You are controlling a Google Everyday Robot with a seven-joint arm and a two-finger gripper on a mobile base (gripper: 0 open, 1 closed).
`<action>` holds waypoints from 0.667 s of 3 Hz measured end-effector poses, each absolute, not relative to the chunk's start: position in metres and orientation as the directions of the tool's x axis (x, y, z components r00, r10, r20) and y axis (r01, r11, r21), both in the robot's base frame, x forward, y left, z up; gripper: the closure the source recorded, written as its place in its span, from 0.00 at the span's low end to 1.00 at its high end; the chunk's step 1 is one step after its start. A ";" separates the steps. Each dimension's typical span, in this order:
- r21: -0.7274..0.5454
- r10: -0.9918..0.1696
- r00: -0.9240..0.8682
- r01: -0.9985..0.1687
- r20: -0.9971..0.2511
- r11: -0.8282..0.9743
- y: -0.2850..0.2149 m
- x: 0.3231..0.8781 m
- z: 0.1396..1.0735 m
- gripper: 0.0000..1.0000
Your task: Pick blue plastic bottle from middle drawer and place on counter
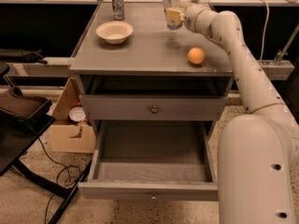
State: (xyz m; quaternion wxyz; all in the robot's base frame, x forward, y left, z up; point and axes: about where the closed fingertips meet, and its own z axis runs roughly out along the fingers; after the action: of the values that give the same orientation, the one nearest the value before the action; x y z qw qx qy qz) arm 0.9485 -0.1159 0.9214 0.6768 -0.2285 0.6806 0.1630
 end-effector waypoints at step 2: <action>0.055 0.056 -0.011 -0.453 -0.998 0.890 -0.148 0.952 0.909 1.00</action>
Offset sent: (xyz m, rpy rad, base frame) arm -0.0095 -0.0472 -0.0190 0.2241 0.0228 -0.1333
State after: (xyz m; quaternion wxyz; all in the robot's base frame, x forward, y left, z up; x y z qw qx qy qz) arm 0.9519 -0.1477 0.9094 0.6881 -0.1446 0.6866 0.1847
